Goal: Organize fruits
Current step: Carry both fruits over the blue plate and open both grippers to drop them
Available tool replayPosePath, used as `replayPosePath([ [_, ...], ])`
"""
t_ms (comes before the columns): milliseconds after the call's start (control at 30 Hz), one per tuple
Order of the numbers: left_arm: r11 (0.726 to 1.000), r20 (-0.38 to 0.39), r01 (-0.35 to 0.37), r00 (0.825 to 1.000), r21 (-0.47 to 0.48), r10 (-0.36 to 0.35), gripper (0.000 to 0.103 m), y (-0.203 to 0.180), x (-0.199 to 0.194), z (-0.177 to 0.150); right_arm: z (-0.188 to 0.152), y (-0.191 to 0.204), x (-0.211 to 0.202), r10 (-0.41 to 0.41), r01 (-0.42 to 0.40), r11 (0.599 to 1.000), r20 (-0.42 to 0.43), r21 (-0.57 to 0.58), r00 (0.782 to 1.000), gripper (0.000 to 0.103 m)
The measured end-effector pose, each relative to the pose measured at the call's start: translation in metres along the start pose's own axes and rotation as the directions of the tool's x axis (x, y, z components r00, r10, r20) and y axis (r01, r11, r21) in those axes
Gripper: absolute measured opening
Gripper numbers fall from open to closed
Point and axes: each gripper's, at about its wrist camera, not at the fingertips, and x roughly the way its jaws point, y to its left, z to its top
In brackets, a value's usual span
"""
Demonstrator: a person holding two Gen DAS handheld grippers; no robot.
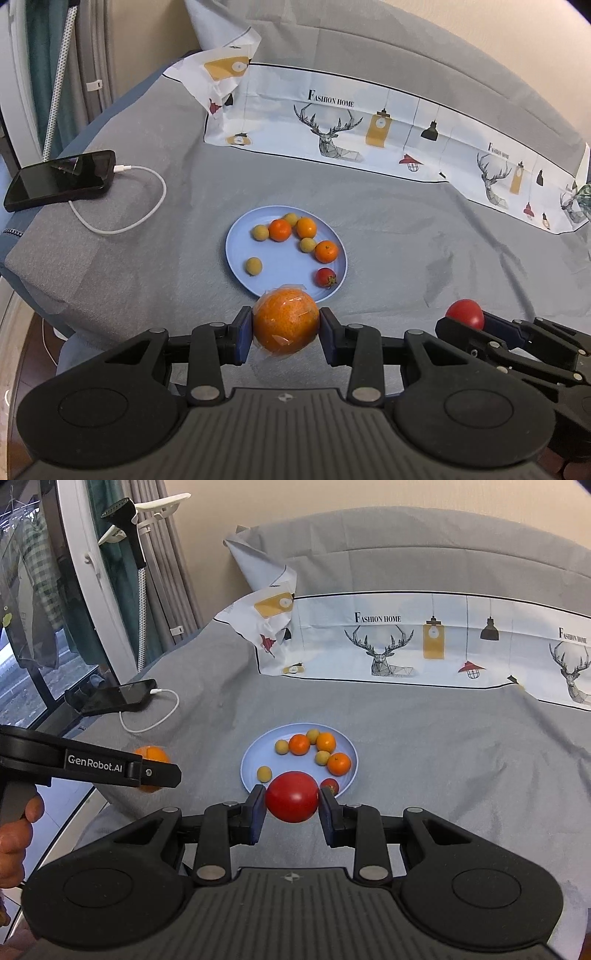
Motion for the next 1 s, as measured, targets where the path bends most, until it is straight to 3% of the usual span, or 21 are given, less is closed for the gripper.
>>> replayPosePath([
  [567, 0.999, -0.024, -0.031, 0.999, -0.022, 0.030, 0.041, 0.008, 0.026, 0.020, 0.005, -0.005, 0.022, -0.018, 0.018, 1.000, -0.010, -0.006, 1.000, 0.032],
  [1000, 0.998, -0.098, -0.058, 0.994, -0.005, 0.057, 0.041, 0.006, 0.098, 0.057, 0.022, -0.021, 0.098, -0.027, 0.028, 1.000, -0.083, 0.013, 0.996, 0.032],
])
